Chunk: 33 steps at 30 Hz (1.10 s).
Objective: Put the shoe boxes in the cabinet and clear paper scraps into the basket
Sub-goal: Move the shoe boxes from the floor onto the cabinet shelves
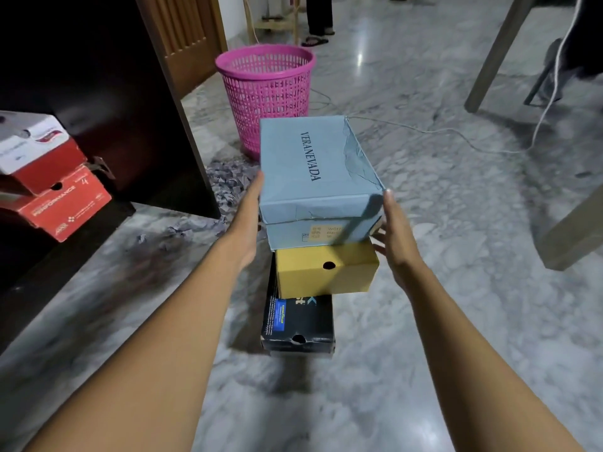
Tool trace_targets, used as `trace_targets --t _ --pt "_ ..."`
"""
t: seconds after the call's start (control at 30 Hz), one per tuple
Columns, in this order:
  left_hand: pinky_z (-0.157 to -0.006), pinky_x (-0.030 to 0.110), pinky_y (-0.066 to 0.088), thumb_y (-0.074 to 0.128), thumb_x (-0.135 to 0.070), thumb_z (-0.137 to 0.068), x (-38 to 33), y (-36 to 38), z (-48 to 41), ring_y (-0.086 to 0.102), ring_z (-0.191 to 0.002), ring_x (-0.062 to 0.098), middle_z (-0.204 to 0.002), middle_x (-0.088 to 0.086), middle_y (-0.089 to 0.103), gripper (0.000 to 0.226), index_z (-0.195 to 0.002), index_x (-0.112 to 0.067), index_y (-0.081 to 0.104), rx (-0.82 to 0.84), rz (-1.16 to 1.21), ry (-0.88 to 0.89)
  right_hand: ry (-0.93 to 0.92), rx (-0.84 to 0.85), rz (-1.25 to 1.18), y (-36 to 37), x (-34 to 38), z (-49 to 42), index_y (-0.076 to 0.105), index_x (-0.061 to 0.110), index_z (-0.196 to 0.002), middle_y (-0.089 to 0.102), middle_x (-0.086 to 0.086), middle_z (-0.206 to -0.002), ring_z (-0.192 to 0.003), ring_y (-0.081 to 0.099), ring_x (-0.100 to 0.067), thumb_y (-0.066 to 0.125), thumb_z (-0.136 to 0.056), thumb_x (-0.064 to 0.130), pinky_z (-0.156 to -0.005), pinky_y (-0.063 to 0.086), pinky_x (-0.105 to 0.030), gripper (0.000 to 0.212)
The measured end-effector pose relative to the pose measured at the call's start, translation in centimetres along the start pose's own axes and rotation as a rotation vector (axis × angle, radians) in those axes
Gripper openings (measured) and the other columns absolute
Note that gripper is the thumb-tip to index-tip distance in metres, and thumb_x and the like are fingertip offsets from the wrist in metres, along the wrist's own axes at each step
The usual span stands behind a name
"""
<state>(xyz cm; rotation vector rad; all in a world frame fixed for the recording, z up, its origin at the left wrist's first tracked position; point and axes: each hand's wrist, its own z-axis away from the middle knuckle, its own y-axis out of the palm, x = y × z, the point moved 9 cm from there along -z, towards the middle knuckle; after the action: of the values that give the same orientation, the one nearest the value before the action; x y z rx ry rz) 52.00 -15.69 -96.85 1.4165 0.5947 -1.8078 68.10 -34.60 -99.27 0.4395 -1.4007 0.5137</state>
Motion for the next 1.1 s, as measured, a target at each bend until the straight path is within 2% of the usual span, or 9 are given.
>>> trace_targets --t 0.13,0.27,0.33,0.47,0.57,0.7,0.8,1.0,1.1 --pt "-0.087 0.035 0.043 0.046 -0.048 -0.095 0.1 1.2 0.7 0.06 -0.094 0.013 -0.099 -0.009 0.069 0.025 -0.099 -0.031 0.064 0.041 -0.003 -0.026 0.021 0.137 0.099 1.3 1.2 -0.3 0.068 0.053 -0.1 0.067 0.008 -0.122 -0.114 0.059 -0.009 0.045 -0.087 0.072 -0.085 0.042 -0.028 0.032" --pt "-0.075 0.034 0.041 0.05 -0.043 -0.091 0.4 1.0 1.4 0.058 -0.084 0.018 -0.083 -0.004 0.07 0.023 -0.089 -0.026 0.065 0.013 0.059 -0.025 0.018 0.007 0.028 0.4 1.4 0.0 0.066 0.043 -0.105 0.062 0.005 -0.122 -0.114 0.057 -0.018 0.048 -0.067 0.071 -0.083 0.043 -0.03 0.051" --pt "-0.068 0.029 0.042 0.05 -0.048 -0.088 -0.1 0.5 1.8 0.057 -0.074 0.018 -0.075 -0.003 0.067 0.027 -0.086 -0.025 0.064 -0.003 0.09 -0.075 -0.023 -0.032 -0.008 0.1 2.2 0.5 0.067 0.042 -0.092 0.063 0.001 -0.116 -0.107 0.059 -0.024 0.047 -0.069 0.064 -0.092 0.046 -0.039 0.037" --pt "-0.077 0.037 0.047 0.061 -0.063 -0.067 -2.7 -1.7 3.1 0.057 -0.086 0.024 -0.098 0.007 0.065 0.049 -0.099 -0.026 0.065 0.001 -0.028 -0.116 -0.03 0.027 -0.109 0.9 5.0 1.3 0.062 0.031 -0.091 0.06 -0.006 -0.106 -0.091 0.058 -0.024 0.048 -0.073 0.051 -0.08 0.053 -0.04 0.03" --pt "-0.068 0.035 0.053 0.071 -0.063 -0.049 -4.6 -3.0 4.9 0.057 -0.088 0.027 -0.105 0.011 0.063 0.078 -0.114 -0.02 0.062 0.065 -0.044 -0.143 -0.038 0.081 -0.155 2.1 7.4 2.0 0.061 0.032 -0.095 0.059 -0.003 -0.102 -0.092 0.058 -0.023 0.049 -0.071 0.056 -0.073 0.053 -0.037 0.036" --pt "-0.06 0.035 0.055 0.077 -0.049 -0.053 -6.6 -5.0 7.9 0.062 -0.091 0.03 -0.115 0.015 0.064 0.076 -0.121 -0.019 0.06 0.204 -0.092 -0.188 -0.044 0.136 -0.21 5.1 9.0 4.0 0.061 0.034 -0.101 0.064 -0.001 -0.105 -0.092 0.061 -0.02 0.049 -0.063 0.065 -0.066 0.053 -0.034 0.051" --pt "-0.065 0.036 0.054 0.08 -0.045 -0.057 -7.4 -8.3 9.4 0.057 -0.1 0.033 -0.124 0.023 0.058 0.075 -0.124 -0.017 0.06 0.212 -0.096 -0.183 -0.072 0.18 -0.225 8.1 9.7 5.0 0.061 0.033 -0.1 0.063 -0.002 -0.103 -0.093 0.059 -0.022 0.044 -0.079 0.057 -0.065 0.054 -0.032 0.036" --pt "-0.097 0.054 0.044 0.081 -0.043 -0.058 -9.8 -16.4 11.8 0.052 -0.116 0.042 -0.133 0.022 0.058 0.079 -0.129 -0.015 0.059 0.033 -0.042 -0.099 -0.08 0.286 -0.269 16.4 11.8 6.5 0.061 0.022 -0.111 0.064 -0.002 -0.101 -0.093 0.062 -0.019 0.033 -0.105 0.037 -0.058 0.055 -0.026 0.032" --pt "-0.086 0.05 0.048 0.079 -0.05 -0.056 -12.4 -20.5 13.0 0.053 -0.104 0.039 -0.125 0.026 0.058 0.082 -0.125 -0.009 0.061 -0.147 0.004 -0.042 -0.1 0.348 -0.27 20.9 13.8 6.4 0.065 0.028 -0.105 0.069 0.003 -0.101 -0.096 0.066 -0.019 0.036 -0.103 0.043 -0.069 0.055 -0.032 0.032"
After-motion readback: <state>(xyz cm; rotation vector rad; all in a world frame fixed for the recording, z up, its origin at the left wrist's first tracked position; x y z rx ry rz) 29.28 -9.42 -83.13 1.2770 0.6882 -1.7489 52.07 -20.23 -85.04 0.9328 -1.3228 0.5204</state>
